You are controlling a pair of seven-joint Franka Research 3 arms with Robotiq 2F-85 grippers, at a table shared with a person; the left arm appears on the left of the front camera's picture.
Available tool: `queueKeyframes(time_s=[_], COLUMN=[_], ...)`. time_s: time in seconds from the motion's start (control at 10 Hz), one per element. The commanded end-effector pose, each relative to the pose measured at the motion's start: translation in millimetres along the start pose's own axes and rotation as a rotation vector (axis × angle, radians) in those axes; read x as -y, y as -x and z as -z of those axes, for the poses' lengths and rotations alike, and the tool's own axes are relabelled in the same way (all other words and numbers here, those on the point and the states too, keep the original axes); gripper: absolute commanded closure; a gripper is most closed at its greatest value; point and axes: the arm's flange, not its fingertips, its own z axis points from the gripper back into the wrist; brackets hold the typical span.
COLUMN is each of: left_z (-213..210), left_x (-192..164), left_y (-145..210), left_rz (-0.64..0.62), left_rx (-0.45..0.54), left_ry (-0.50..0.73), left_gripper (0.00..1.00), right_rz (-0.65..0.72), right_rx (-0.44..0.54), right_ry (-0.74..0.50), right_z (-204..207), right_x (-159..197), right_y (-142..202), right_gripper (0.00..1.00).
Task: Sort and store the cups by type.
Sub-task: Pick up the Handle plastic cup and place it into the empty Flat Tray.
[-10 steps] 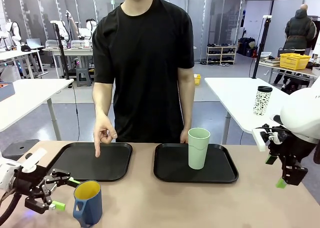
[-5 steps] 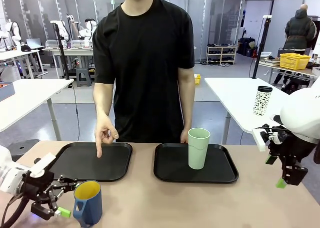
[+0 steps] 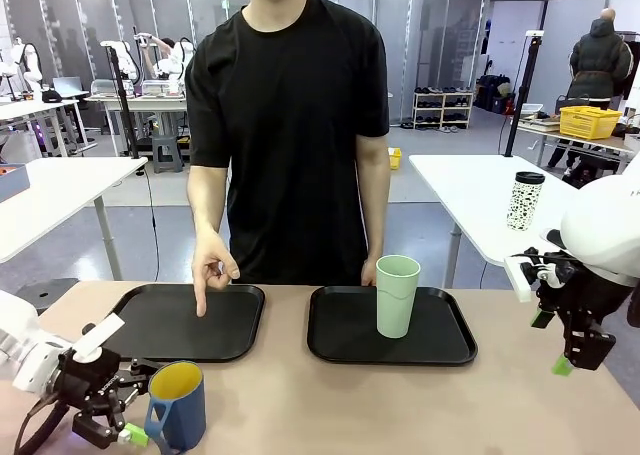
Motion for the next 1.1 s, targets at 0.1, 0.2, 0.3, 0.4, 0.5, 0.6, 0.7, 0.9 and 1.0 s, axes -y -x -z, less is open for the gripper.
queueKeyframes(time_s=[0.1, 0.2, 0.3, 0.4, 0.5, 0.6, 0.7, 0.9, 1.0], left_z=[11, 13, 15, 17, 19, 22, 26, 32, 36], left_x=[-9, -11, -12, -14, -15, -16, -16, -18, -19], left_y=[1, 1, 0, 0, 0, -1, -2, -2, -2], left_rz=[0.023, 0.025, 0.03, 0.035, 0.041, 0.046, 0.056, 0.066, 0.079], left_rx=[0.034, 0.033, 0.035, 0.034, 0.041, 0.048, 0.059, 0.059, 0.065], left_ry=[-0.01, -0.019, -0.021, -0.031, -0.023, -0.015, -0.001, 0.01, 0.01], left_gripper=[0.0, 0.0, 0.0, 0.0, 0.0, 0.0, 0.0, 0.0, 0.0], right_rz=[0.021, 0.021, 0.021, 0.021, 0.021, 0.021, 0.021, 0.021, 0.021], right_rx=[-0.014, -0.014, -0.014, -0.014, -0.014, -0.014, -0.014, -0.014, -0.014], right_ry=[0.006, 0.006, 0.006, 0.006, 0.006, 0.006, 0.006, 0.006, 0.006], right_z=[1, 1, 1, 1, 1, 1, 1, 1, 1], right_x=[-1, -1, -1, -1, -1, -1, -1, -1, -1], right_y=[-2, -2, -2, -2, -2, -2, -2, -2, -2], right_gripper=[0.03, 0.03, 0.03, 0.03, 0.03, 0.03, 0.03, 0.03, 0.03])
